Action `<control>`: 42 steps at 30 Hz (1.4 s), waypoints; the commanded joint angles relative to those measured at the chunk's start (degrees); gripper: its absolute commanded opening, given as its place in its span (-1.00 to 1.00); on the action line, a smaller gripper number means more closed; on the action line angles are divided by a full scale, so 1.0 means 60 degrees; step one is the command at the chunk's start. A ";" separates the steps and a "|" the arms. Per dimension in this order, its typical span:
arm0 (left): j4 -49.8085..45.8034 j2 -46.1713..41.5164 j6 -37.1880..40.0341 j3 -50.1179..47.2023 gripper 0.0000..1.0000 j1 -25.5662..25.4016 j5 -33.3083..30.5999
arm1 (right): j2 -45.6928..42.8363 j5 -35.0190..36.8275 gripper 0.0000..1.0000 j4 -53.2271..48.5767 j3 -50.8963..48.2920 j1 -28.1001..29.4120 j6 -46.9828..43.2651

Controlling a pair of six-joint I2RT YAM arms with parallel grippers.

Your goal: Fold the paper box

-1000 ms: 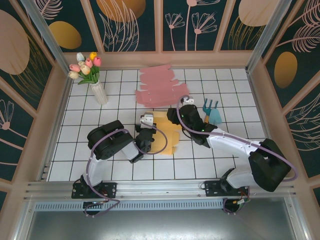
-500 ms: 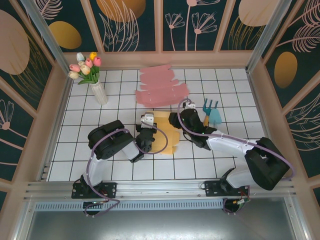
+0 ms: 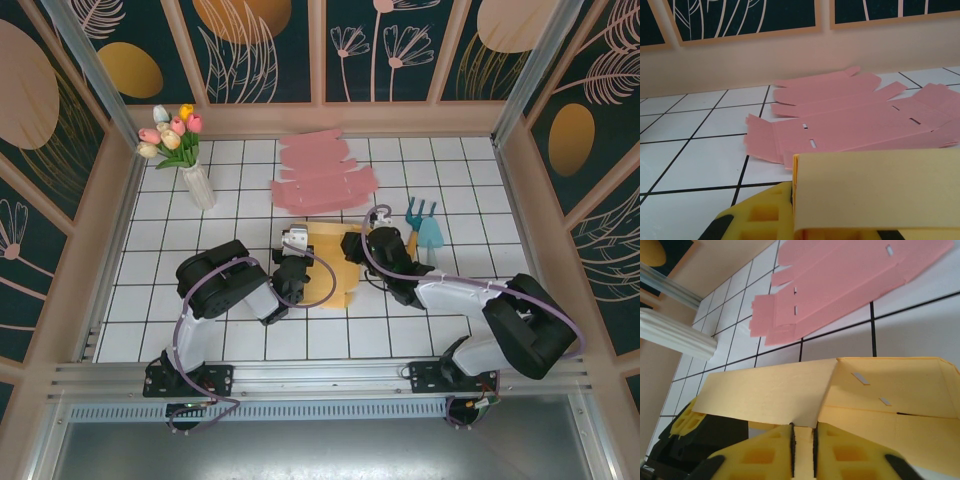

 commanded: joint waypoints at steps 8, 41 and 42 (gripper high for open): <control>-0.1257 0.0462 0.0309 0.0010 -1.00 0.0037 0.0130 | -0.0276 -0.0150 -0.62 0.1284 -0.0393 -0.0016 0.0377; -0.1734 0.0487 0.0315 0.0245 -1.00 0.0048 0.0155 | 0.2322 -0.0560 -0.17 0.1754 -0.0682 -0.1689 -0.0966; -0.1734 0.0491 0.0324 0.0241 -1.00 0.0039 0.0144 | 0.2452 -0.0726 -0.17 0.1872 -0.0648 -0.1693 -0.0989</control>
